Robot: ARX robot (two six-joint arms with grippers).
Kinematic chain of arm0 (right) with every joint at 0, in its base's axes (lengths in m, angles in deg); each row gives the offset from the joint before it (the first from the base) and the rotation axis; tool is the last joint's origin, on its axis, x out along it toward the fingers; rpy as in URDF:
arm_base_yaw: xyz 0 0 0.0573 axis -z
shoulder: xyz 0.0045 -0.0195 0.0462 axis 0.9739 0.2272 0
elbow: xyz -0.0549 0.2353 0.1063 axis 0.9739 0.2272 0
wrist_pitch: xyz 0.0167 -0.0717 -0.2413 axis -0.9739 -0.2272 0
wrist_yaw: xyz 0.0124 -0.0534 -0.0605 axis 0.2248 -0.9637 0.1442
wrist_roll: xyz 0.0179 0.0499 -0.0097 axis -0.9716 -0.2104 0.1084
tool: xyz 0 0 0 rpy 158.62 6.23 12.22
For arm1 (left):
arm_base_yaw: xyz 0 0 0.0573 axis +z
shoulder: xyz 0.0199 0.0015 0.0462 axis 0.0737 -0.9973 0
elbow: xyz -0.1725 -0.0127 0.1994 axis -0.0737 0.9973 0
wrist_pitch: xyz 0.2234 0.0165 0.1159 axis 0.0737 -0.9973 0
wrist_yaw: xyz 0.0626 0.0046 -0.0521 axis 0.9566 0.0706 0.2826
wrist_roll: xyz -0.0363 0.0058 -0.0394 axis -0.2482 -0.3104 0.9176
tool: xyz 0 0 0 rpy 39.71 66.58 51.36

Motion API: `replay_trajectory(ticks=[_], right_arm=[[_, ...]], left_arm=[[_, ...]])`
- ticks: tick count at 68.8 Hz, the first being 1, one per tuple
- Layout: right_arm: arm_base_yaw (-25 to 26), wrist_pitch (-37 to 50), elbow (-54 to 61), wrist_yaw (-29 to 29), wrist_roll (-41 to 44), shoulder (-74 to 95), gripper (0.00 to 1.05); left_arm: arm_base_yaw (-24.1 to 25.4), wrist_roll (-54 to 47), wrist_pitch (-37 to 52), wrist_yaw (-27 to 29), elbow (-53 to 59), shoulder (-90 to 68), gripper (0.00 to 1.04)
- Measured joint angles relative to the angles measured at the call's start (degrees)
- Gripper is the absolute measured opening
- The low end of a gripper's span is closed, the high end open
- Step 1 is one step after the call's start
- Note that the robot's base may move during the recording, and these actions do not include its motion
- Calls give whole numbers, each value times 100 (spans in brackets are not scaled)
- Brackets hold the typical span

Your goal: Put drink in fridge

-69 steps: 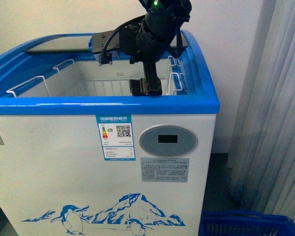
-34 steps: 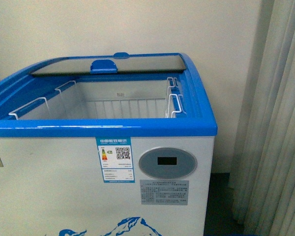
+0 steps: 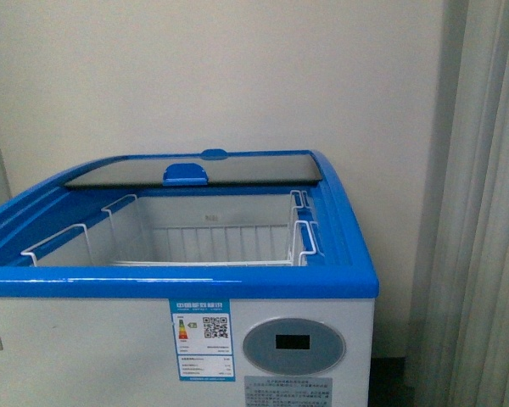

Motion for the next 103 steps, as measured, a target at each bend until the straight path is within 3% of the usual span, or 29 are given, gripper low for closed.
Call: replay_trajectory(ticks=[25,51,103], right_arm=[[-17,966,2284,-55,7,-1290,2],[-17,1359,3329,-44,-22,-1991,3],[-20,1539,4063,-42,-22,-2597,3]], left_arm=[[0,0,0,-2,0,4,3],[0,0,0,0,0,4,3],[0,0,0,0,0,4,3]])
